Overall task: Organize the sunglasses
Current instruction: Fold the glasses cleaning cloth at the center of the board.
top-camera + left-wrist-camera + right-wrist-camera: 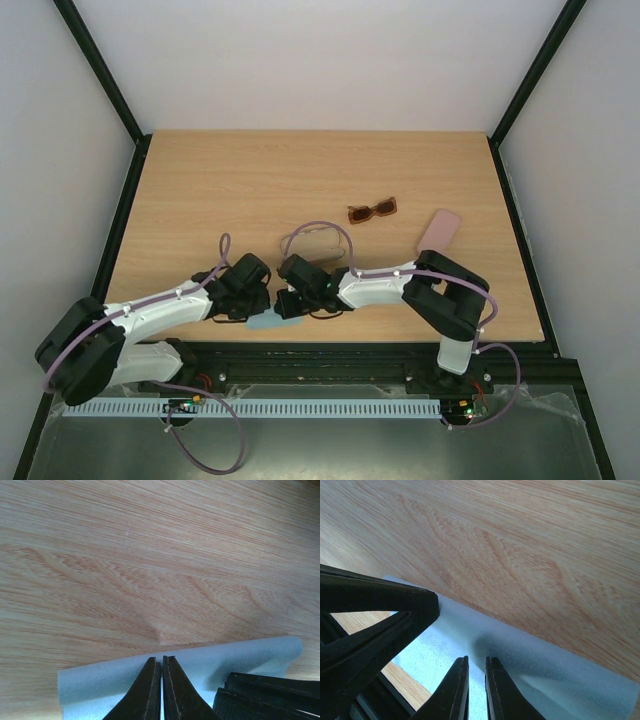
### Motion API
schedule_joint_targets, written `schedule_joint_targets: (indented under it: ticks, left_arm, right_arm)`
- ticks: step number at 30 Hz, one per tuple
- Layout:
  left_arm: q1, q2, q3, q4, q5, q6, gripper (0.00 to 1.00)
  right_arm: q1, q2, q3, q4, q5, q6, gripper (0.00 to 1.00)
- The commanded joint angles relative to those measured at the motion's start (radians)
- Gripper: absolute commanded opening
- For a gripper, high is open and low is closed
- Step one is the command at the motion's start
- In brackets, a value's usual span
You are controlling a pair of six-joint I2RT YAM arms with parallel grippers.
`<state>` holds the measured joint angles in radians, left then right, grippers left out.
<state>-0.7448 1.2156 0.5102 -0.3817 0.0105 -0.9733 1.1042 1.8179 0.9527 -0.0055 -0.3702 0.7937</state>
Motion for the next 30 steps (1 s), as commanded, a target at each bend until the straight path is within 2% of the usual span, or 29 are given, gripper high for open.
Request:
schedule_joint_targets:
  ticks: [1,10,19,30]
  left_arm:
    - [0.020,0.002,-0.028,0.042,0.022,0.009,0.06]
    - [0.050,0.017,-0.054,0.053,0.019,0.019,0.06]
    - [0.071,0.021,-0.041,-0.014,-0.033,0.017,0.07]
    - [0.073,0.007,0.012,-0.116,-0.096,0.019,0.08]
  right_arm:
    - [0.004,0.021,0.030,0.041,-0.006,0.016,0.11]
    - [-0.013,0.045,0.030,0.025,0.050,0.036,0.11]
    - [-0.034,0.025,0.002,-0.013,0.146,0.059,0.10]
    - [-0.041,-0.057,-0.029,-0.099,0.352,0.099,0.12]
